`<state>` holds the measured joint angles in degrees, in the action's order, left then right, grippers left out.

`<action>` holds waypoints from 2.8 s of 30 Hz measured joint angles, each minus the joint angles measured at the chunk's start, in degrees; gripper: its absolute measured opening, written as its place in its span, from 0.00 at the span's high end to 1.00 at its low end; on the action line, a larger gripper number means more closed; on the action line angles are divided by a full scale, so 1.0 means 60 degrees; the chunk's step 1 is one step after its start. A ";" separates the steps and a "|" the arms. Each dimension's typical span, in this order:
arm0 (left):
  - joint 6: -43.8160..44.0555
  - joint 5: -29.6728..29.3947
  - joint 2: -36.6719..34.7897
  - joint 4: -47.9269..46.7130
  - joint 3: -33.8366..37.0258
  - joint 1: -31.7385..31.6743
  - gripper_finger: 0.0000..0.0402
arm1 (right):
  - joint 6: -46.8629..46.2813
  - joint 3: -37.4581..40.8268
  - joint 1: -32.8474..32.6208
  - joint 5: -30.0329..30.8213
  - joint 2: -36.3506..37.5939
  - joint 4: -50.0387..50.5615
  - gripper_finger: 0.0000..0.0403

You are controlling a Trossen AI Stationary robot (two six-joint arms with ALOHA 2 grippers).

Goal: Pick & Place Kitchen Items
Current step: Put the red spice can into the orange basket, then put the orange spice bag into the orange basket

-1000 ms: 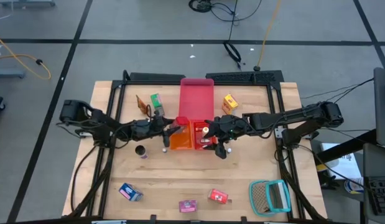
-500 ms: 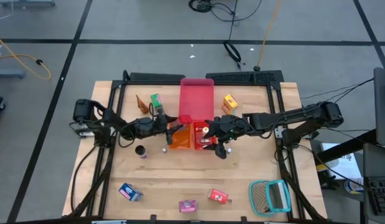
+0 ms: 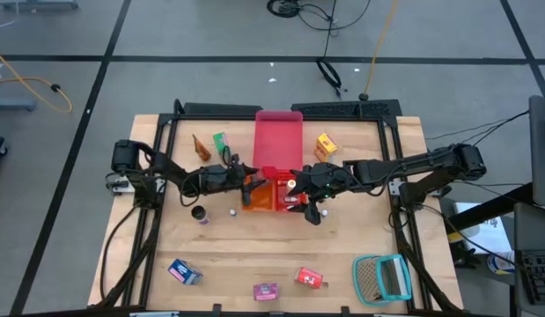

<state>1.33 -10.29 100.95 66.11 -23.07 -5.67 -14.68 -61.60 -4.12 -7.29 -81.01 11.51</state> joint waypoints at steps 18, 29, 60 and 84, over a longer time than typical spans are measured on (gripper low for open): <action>-0.0207 -0.0220 -0.0036 0.0154 -0.0007 -0.0102 0.40 | 0.0000 0.0000 0.0000 0.0000 0.0000 0.0000 0.37; -0.0256 -0.0207 -0.0040 0.0166 -0.0007 -0.0110 0.37 | 0.0067 0.0000 0.0000 0.0000 0.0000 0.0010 0.37; 0.1224 -0.6807 -0.6837 -0.6700 0.0058 0.2407 0.36 | 0.0141 0.0000 0.0004 0.0000 -0.0004 0.0142 0.37; 0.5982 -1.1410 -0.7850 -1.1705 0.0058 0.3146 0.37 | 0.0320 0.0000 0.0004 0.0000 -0.0004 0.0140 0.37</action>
<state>37.23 -78.75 53.84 -4.11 -22.72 13.21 -12.76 -61.60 -4.10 -7.29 -81.03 12.35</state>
